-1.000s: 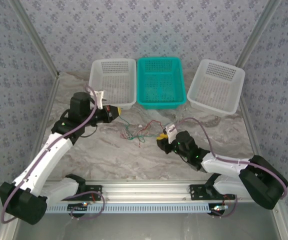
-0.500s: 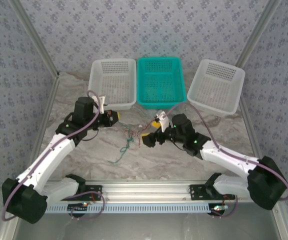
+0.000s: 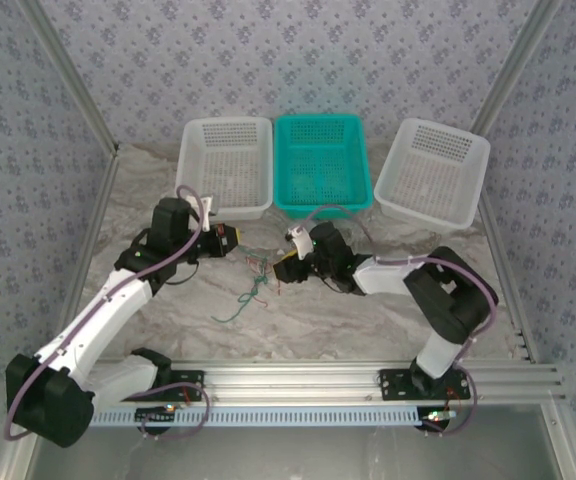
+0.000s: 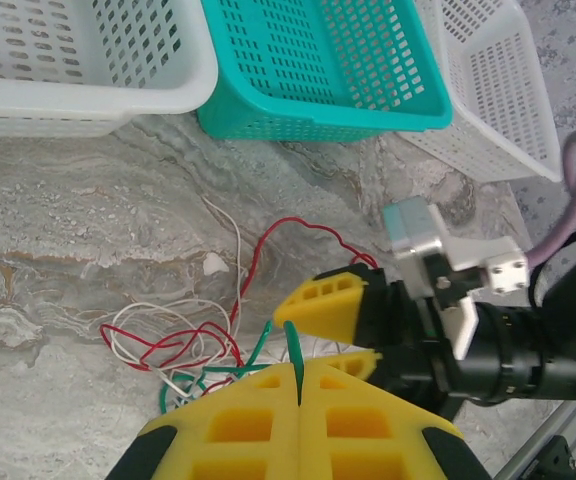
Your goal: Untangle the cables
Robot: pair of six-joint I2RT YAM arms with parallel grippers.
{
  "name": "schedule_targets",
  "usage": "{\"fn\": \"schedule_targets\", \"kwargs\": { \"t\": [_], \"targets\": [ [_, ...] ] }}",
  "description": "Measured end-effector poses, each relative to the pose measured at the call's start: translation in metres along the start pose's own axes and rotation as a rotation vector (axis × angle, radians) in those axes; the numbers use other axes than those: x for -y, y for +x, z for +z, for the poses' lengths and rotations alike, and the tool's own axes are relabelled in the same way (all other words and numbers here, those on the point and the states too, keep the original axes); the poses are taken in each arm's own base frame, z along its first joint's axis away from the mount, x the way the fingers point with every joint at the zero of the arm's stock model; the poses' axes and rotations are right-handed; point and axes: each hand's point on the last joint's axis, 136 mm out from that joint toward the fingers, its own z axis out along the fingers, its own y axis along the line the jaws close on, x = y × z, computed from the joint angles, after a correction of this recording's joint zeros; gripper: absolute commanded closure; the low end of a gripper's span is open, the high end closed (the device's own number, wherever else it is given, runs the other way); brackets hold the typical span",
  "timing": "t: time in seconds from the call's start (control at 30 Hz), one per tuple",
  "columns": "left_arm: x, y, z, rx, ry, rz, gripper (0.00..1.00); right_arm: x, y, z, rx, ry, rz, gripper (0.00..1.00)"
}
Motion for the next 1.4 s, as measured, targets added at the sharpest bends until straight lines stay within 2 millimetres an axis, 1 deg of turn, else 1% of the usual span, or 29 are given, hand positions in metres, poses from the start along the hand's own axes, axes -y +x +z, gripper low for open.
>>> {"fn": "schedule_targets", "kwargs": {
  "t": [0.03, 0.1, 0.17, 0.23, 0.3, 0.37, 0.4, 0.47, 0.53, 0.6, 0.67, 0.73, 0.87, 0.9, 1.0, 1.03, 1.1, 1.17, 1.23, 1.4],
  "targets": [
    [0.0, 0.0, 0.0, 0.001, 0.001, 0.001, 1.0, 0.001, 0.001, 0.002, 0.009, -0.002, -0.004, 0.47],
    [0.001, 0.0, -0.002, 0.008, 0.005, 0.003, 1.0, -0.001, 0.002, 0.008, 0.021, -0.013, -0.032, 0.37],
    [0.002, 0.0, -0.004, 0.013, 0.008, 0.003, 1.0, -0.01, 0.002, 0.012, 0.029, -0.036, -0.079, 0.34],
    [0.003, -0.001, -0.005, 0.017, 0.01, 0.004, 1.0, -0.02, 0.003, 0.017, 0.037, -0.059, -0.112, 0.38],
    [0.003, -0.001, -0.005, 0.017, 0.01, 0.004, 1.0, -0.028, 0.005, 0.021, 0.051, -0.079, -0.129, 0.45],
    [0.003, -0.001, -0.005, 0.018, 0.01, 0.004, 1.0, -0.029, 0.006, 0.021, 0.067, -0.084, -0.126, 0.49],
    [0.003, -0.001, -0.005, 0.018, 0.01, 0.004, 1.0, -0.028, 0.007, 0.02, 0.074, -0.081, -0.121, 0.5],
    [0.003, -0.001, -0.005, 0.017, 0.01, 0.004, 1.0, -0.026, 0.006, 0.021, 0.085, -0.072, -0.109, 0.49],
    [0.003, -0.001, -0.005, 0.017, 0.011, 0.004, 1.0, -0.023, 0.005, 0.024, 0.101, -0.054, -0.1, 0.41],
    [0.003, -0.001, -0.005, 0.017, 0.011, 0.004, 1.0, -0.022, 0.006, 0.029, 0.105, -0.037, -0.088, 0.36],
    [0.003, -0.001, -0.005, 0.016, 0.012, 0.004, 1.0, -0.022, 0.007, 0.035, 0.108, -0.023, -0.087, 0.37],
    [0.003, -0.001, -0.005, 0.016, 0.012, 0.004, 1.0, -0.024, 0.006, 0.041, 0.112, -0.011, -0.089, 0.47],
    [0.003, -0.001, -0.005, 0.016, 0.011, 0.004, 1.0, -0.023, 0.001, 0.045, 0.137, 0.02, -0.084, 0.76],
    [0.002, -0.001, -0.005, 0.017, 0.006, 0.003, 1.0, -0.021, -0.001, 0.045, 0.144, 0.028, -0.082, 0.8],
    [-0.006, 0.0, -0.008, 0.025, -0.042, -0.002, 1.0, -0.017, -0.003, 0.044, 0.153, 0.042, -0.078, 0.79],
    [-0.01, 0.0, -0.01, 0.029, -0.062, -0.003, 1.0, -0.016, -0.003, 0.044, 0.152, 0.044, -0.077, 0.81],
    [-0.02, -0.002, -0.017, 0.043, -0.108, -0.014, 1.0, -0.014, -0.002, 0.043, 0.152, 0.05, -0.076, 0.9],
    [-0.03, -0.008, -0.026, 0.07, -0.149, -0.037, 1.0, -0.013, 0.001, 0.041, 0.148, 0.054, -0.08, 0.99],
    [-0.043, -0.015, -0.037, 0.094, -0.192, -0.068, 1.0, -0.015, -0.001, 0.04, 0.154, 0.048, -0.092, 1.0],
    [-0.07, -0.03, -0.061, 0.135, -0.284, -0.151, 1.0, -0.018, -0.021, 0.026, 0.223, 0.029, -0.1, 1.0]
  ]
}}
